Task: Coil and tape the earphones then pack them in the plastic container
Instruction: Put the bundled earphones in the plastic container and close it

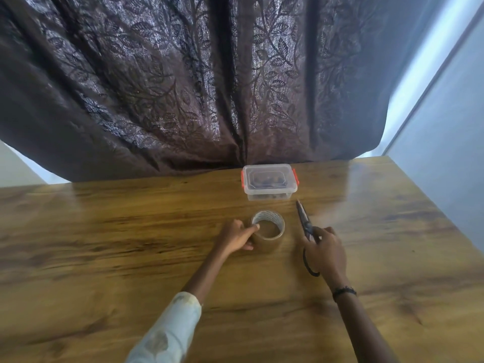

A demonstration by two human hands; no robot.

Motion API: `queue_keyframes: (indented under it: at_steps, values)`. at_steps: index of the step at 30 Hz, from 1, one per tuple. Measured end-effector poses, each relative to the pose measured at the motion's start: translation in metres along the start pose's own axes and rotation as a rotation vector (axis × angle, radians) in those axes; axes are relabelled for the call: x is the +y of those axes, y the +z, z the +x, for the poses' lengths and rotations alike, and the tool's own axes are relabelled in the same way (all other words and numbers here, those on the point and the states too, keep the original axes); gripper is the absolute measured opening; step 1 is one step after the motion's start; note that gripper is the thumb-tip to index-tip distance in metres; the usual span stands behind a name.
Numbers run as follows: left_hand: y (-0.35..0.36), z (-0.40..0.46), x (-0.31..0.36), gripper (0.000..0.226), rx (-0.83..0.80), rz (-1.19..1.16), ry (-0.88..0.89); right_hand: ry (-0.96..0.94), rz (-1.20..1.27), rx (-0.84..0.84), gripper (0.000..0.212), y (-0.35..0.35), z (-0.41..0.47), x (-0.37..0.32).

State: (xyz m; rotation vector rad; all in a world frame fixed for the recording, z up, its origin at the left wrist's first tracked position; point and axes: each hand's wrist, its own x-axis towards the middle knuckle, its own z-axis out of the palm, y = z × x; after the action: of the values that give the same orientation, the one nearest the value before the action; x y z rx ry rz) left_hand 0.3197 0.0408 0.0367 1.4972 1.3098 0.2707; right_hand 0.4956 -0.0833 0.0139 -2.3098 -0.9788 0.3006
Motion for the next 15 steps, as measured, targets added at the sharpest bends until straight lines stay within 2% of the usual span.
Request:
queue_keyframes:
  at_steps: [3,7,15]
  values:
    - [0.004,-0.002,-0.005,0.03,0.01,-0.114,0.009,-0.055,-0.057,-0.04,0.03,0.013,-0.002,0.006]
    - [0.006,-0.003,-0.007,0.031,0.012,-0.187,0.016,-0.066,-0.033,0.006,0.024,0.027,-0.002,0.004]
    - [0.005,-0.001,-0.01,0.026,-0.017,-0.203,0.015,-0.04,0.014,0.103,0.022,0.045,0.001,-0.001]
